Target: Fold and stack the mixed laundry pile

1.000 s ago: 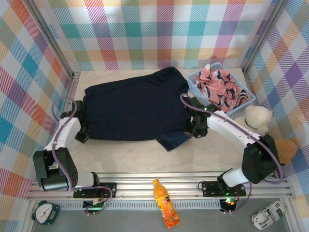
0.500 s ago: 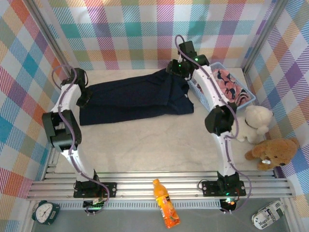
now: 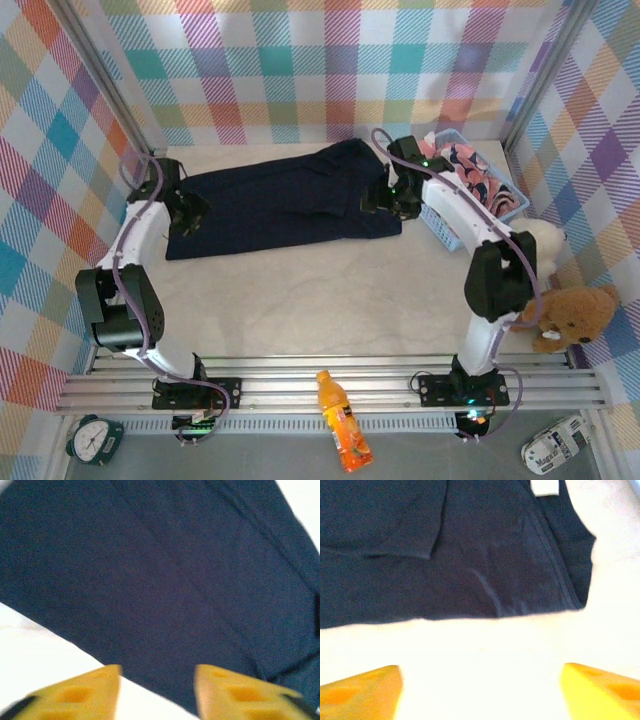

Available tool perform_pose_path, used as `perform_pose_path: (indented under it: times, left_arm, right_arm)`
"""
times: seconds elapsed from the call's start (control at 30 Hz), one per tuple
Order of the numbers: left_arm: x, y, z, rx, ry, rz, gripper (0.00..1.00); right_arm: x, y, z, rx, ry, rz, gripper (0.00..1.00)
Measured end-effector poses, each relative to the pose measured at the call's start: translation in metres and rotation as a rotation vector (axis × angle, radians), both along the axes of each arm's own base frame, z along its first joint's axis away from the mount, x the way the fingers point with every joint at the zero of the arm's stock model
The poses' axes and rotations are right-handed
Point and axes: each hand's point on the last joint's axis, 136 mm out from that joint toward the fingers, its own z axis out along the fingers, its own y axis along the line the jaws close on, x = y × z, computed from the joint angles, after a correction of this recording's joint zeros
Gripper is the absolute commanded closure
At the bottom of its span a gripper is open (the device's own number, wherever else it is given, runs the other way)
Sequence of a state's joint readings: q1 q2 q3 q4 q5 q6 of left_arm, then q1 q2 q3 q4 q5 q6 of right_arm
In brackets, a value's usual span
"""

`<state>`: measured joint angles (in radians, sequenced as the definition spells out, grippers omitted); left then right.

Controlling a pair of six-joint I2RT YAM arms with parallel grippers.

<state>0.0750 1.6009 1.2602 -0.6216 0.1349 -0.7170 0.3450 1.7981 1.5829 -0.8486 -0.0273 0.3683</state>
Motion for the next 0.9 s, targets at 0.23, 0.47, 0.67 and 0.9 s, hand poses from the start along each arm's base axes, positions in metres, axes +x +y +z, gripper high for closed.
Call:
perform_pose_path:
  times: [0.23, 0.47, 0.67, 0.9]
  left_arm:
    - [0.012, -0.045, -0.049, -0.084, 0.053, -0.096, 1.0]
    - [0.036, -0.033, -0.096, -0.052, 0.122, 0.005, 1.0]
    - [0.039, -0.021, -0.113, 0.004, 0.152, 0.044, 1.0]
    - [0.041, -0.018, -0.116, 0.031, 0.156, 0.037, 1.0]
  right_arm:
    - [-0.018, -0.044, -0.054, -0.012, 0.13, -0.133, 0.51]
    - [0.016, -0.053, -0.083, 0.041, 0.155, -0.346, 0.52]
    - [0.038, -0.047, -0.111, 0.102, 0.169, -0.477, 0.55]
    - [0.055, -0.05, -0.113, 0.115, 0.119, -0.533, 1.0]
